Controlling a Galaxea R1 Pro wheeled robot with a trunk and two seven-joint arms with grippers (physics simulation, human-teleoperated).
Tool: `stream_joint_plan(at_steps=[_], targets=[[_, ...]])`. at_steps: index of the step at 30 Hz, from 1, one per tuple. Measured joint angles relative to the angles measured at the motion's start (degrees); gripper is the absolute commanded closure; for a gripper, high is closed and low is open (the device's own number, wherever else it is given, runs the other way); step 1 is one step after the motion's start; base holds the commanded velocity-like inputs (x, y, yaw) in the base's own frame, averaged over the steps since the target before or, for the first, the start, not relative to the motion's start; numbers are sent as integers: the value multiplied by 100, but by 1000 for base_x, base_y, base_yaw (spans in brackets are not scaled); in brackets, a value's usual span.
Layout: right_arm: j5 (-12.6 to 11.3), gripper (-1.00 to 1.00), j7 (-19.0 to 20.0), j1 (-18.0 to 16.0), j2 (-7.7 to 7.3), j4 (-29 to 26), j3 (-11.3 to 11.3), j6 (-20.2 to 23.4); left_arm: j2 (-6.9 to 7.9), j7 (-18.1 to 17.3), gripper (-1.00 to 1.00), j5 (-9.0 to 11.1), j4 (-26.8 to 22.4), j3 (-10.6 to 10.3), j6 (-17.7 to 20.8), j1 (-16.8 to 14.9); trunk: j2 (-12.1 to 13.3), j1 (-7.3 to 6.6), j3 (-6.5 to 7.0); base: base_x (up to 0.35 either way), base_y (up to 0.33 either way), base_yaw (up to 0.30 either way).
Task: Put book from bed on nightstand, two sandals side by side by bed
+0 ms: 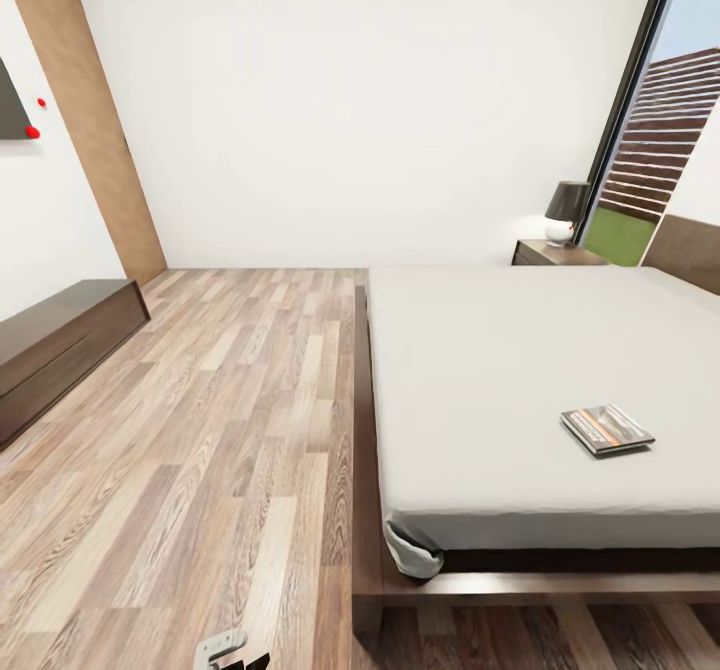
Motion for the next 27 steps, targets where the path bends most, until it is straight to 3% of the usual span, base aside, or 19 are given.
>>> stream_joint_plan(at_steps=[27], targets=[[9, -100, -7, 0, 0, 0, 4, 0, 0, 0, -100, 0, 0, 0, -1, 0, 1083, -593, 485, 0, 0, 0]])
